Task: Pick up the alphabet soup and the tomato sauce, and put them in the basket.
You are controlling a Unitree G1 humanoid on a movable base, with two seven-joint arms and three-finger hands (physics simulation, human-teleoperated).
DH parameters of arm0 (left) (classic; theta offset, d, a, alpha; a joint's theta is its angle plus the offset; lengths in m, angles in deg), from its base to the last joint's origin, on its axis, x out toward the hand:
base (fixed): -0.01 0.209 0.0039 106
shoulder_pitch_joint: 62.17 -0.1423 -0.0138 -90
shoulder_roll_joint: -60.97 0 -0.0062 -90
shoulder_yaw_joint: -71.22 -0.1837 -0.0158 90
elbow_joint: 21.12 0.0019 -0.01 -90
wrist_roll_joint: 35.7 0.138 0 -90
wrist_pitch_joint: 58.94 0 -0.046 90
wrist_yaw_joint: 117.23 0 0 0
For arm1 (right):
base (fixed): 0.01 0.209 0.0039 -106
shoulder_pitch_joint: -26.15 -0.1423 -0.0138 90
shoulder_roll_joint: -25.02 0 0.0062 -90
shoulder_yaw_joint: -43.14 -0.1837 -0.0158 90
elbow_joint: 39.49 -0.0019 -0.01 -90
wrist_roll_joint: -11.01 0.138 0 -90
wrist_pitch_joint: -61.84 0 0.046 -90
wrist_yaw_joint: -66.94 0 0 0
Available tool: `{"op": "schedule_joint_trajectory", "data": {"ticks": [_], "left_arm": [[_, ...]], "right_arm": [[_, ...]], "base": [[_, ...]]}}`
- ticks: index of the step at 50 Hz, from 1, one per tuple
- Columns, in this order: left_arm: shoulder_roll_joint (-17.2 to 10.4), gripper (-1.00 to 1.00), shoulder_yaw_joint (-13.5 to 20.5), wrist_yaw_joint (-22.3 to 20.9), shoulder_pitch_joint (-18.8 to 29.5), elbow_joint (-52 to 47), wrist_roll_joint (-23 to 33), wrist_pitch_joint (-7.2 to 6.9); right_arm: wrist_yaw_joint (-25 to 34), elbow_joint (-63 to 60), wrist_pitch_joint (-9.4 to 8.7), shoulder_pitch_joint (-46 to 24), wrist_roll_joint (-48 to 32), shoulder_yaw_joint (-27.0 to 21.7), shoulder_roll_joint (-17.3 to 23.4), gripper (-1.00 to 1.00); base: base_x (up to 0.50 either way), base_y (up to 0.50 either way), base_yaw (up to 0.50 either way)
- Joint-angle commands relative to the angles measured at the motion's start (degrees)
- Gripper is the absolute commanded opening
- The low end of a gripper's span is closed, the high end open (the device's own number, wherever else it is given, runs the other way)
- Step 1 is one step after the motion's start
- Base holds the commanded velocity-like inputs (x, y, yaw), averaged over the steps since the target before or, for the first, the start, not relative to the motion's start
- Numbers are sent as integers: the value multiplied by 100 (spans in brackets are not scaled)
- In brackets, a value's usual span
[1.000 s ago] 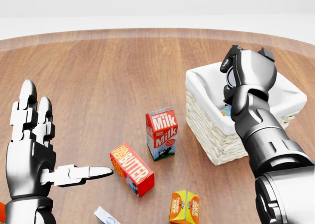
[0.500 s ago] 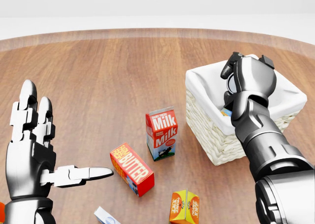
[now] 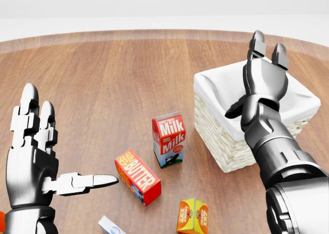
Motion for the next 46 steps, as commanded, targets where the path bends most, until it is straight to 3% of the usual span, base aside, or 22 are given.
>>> {"op": "schedule_joint_trajectory", "data": {"ticks": [1,46], "left_arm": [[-16,100,12,-77,-35,67,9,0],[-15,100,12,-75,-36,66,7,-2]], "right_arm": [[0,-15,-14,-15,-2,2,2,100],[116,-256,-171,-923,-37,58,473,100]], "base": [[0,0,0],[0,0,0]]}}
